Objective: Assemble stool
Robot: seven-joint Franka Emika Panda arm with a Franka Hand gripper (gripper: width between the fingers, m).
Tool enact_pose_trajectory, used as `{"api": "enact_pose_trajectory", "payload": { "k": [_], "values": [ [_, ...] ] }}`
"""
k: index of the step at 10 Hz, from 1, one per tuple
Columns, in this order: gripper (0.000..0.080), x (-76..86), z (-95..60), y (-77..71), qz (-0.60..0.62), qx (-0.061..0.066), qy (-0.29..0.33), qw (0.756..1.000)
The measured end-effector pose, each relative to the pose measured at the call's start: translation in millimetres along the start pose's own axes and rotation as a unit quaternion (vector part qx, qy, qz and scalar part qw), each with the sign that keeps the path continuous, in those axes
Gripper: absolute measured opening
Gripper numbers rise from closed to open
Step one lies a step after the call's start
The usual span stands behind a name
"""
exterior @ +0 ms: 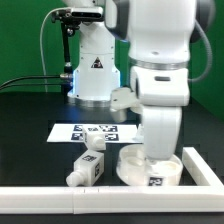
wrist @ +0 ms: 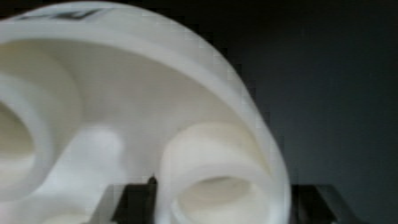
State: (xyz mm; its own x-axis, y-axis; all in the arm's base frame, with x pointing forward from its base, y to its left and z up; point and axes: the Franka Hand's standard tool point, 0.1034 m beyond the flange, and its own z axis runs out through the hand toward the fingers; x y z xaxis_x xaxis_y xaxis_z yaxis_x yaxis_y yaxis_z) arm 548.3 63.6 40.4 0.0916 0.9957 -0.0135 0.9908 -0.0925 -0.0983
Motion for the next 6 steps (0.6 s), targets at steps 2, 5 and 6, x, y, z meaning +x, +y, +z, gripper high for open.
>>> {"api": "enact_pose_trajectory", "payload": {
  "k": [2,5,6],
  "values": [
    [0.0317,-2.5,0.7,0.0,0.002,0.001,0.0,1.0],
    [0.0317,8.2,8.1,-1.1,-0.004,-0.012,0.009,1.0],
    [0.0317,15.1,15.1,-2.9,-0.006,-0.009,0.013,1.0]
  ]
}}
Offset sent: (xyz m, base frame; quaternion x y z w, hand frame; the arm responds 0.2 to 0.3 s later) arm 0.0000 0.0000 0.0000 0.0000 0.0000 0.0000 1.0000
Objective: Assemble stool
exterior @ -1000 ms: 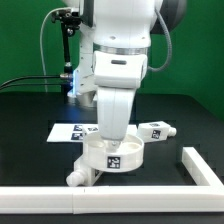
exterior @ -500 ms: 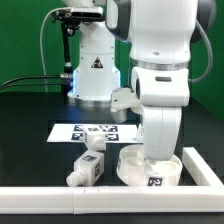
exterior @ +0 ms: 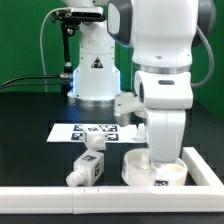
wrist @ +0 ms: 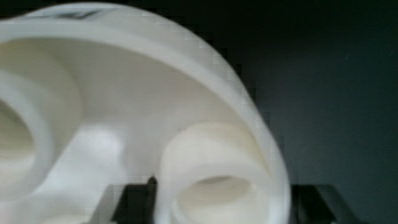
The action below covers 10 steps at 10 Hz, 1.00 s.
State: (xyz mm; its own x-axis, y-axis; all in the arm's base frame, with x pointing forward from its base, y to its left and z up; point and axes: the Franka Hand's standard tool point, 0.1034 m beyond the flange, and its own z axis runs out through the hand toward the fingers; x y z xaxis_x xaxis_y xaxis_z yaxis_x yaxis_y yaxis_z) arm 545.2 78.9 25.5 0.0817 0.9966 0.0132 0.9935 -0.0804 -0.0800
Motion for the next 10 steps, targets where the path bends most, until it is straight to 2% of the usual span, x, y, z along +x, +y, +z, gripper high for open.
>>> {"api": "enact_pose_trajectory", "payload": {
  "k": [2,4,7,8,9,10],
  "values": [
    [0.0317,7.5,6.4,1.9,-0.003,0.003,0.003,1.0],
    [0.0317,14.5,6.5,1.2,-0.008,0.001,0.004,1.0],
    [0.034,14.3,6.9,1.5,-0.007,-0.001,0.005,1.0],
    [0.0514,14.2,6.9,1.5,-0.007,-0.001,0.005,1.0],
    [0.0514,13.6,5.0,1.7,-0.007,0.0,0.004,1.0],
    [0.0627,12.4,-6.6,2.2,-0.002,-0.001,0.0,1.0]
  ]
}}
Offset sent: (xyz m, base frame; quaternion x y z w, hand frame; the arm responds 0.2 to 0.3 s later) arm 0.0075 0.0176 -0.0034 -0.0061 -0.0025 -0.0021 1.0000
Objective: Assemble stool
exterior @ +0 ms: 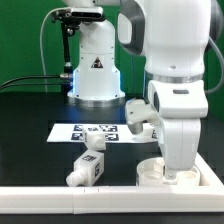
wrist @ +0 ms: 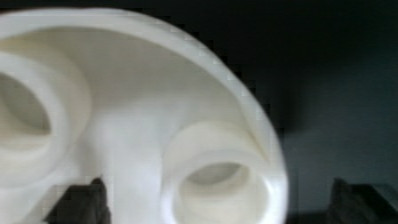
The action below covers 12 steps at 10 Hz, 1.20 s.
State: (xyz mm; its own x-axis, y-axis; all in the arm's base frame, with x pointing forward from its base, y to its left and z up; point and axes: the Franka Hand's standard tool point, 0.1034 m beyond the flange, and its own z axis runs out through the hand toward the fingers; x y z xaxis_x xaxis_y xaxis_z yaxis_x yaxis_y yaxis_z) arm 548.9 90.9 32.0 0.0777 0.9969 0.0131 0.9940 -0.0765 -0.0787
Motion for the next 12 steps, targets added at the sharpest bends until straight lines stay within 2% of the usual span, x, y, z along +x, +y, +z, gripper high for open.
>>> {"api": "enact_pose_trajectory", "payload": {
  "k": [1,2,4,7,8,10,11,12],
  "values": [
    [0.0643,-0.6,-12.5,-1.1,0.006,-0.006,-0.002,1.0],
    [0.0648,-2.3,-20.4,-8.3,0.011,-0.008,-0.005,1.0],
    [0.0649,-3.3,-33.1,-13.3,0.023,-0.015,-0.007,1.0],
    [0.0649,-4.4,-31.5,-13.7,0.023,-0.014,-0.007,1.0],
    [0.0649,-4.9,-30.9,-15.1,0.064,-0.018,-0.004,0.998],
    [0.0649,-10.5,-28.0,-32.9,0.133,-0.03,0.001,0.991],
    [0.0649,-12.5,-26.0,-40.3,0.195,-0.024,0.006,0.98],
    [0.0649,-12.7,-25.3,-41.1,0.243,-0.02,0.01,0.97]
  ]
}}
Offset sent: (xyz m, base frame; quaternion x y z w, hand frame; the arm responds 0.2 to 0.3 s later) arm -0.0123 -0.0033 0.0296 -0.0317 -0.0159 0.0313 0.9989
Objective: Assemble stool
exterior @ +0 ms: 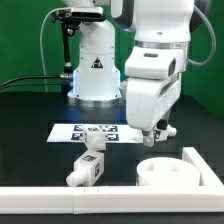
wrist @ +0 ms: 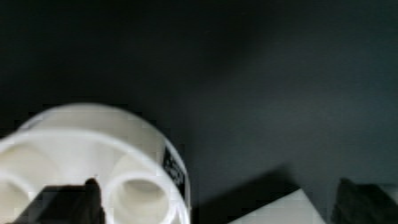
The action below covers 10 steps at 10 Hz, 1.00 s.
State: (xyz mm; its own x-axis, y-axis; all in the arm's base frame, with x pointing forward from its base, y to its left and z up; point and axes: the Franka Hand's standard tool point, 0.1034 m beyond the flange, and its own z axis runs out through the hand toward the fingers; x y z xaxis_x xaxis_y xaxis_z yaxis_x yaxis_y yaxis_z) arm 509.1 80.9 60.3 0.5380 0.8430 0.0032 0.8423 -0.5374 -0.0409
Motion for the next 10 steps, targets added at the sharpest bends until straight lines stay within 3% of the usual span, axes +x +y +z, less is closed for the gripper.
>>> {"api": "enact_pose_trajectory", "payload": {
  "k": [3,6,7,10],
  "values": [
    [0.0649,1.8,-0.3,-0.8,0.099,0.002,0.002,0.995],
    [0.0649,4.5,-13.1,-11.4,0.291,-0.002,0.002,0.957],
    [0.0649,0.2,-13.2,-10.3,0.361,0.012,0.012,0.932],
    [0.0649,-0.2,-12.1,-8.3,0.426,0.019,0.019,0.904]
  ]
}}
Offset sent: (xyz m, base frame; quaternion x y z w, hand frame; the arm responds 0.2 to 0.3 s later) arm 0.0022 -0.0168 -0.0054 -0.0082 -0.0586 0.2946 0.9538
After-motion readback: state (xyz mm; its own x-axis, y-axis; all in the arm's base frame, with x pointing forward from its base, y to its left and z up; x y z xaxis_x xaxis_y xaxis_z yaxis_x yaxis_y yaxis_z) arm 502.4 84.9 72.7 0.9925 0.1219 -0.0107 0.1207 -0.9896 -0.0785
